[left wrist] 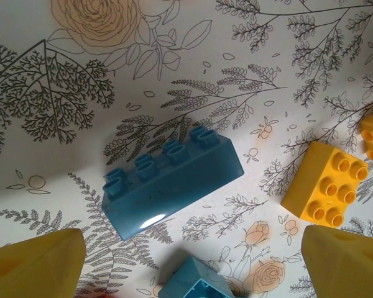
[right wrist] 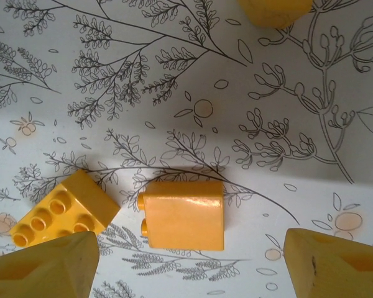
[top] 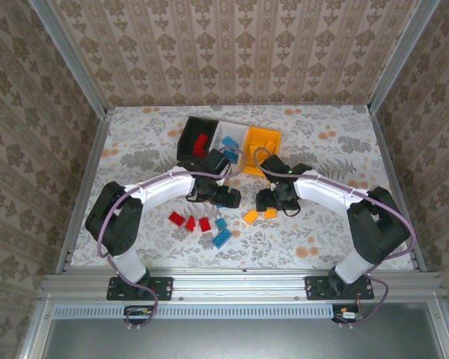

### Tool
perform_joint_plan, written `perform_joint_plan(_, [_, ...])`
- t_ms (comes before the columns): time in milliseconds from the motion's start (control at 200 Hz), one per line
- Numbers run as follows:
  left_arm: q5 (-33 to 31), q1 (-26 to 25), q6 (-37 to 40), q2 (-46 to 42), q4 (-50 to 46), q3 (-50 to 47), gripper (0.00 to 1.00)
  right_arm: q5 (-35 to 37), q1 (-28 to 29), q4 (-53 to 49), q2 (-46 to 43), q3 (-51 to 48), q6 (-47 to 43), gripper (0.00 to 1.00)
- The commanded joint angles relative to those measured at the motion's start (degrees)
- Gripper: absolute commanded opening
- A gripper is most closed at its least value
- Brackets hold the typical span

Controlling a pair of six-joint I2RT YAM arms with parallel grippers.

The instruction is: Sort the legos into containers by color

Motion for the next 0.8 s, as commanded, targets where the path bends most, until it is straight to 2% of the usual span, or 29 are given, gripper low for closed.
perform_joint_plan(0, [-0.9,-0.4,-1.0,-0.6,-1.3,-0.1,0.91,0.1,0.5,1.5,2.4,-0.8,0.7,0.76])
perform_joint_plan(345, [-0.7,-0.4,-1.0,0.7,-1.2,0.5,0.91,1.2,1.4,2.4,6.6,-1.2,0.6,0.6])
perform_joint_plan(510, [-0.6,-0.5,-1.0,1.0,-1.1,0.7,0.91,1.9,1.5,2.6,6.2,-1.8,1.0,0.47])
perform_joint_plan(795, [-0.5,-0.5,-0.9,1.1,-1.1,0.7,0.91,3.7,0.5,-2.7,-1.9,2.5,0.7,0.44])
